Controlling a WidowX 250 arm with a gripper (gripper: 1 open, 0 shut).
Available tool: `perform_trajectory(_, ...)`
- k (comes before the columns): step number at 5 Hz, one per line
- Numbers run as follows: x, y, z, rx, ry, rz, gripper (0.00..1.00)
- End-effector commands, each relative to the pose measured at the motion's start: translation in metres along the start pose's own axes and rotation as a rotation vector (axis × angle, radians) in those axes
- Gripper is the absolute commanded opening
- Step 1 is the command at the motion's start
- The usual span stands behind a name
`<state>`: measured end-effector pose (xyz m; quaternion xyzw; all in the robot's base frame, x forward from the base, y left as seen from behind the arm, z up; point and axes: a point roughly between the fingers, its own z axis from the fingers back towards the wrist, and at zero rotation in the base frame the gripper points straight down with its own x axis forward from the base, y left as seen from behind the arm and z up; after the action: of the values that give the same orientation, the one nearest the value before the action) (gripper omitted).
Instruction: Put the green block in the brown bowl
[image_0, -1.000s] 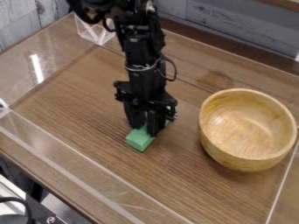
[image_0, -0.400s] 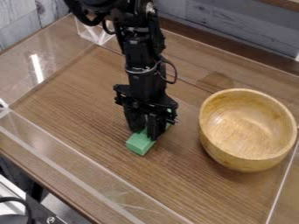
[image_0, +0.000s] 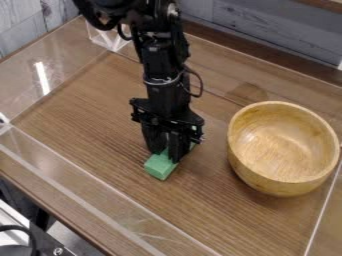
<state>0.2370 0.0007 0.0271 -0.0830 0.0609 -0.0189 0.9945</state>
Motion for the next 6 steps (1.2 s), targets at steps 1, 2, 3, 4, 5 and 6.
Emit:
perform_trajectory(1,0.001,-0.0046,0.0087,0.003,-0.027,-0.014,0.0)
perform_trajectory(2,0.0003,-0.0053,0.0092,0.001,-0.026,-0.013,0.0)
perform_trajectory(3,-0.0002,-0.0058,0.009,0.0,-0.025,-0.011,0.0)
perform_trajectory(4,-0.0007,-0.0063,0.009,-0.002,-0.023,-0.009,0.0)
perform_trajectory(5,-0.0013,-0.0069,0.0092,-0.003,-0.022,-0.008,0.0)
perform_trajectory(6,-0.0018,-0.0075,0.0093,-0.004,-0.02,-0.006,0.0)
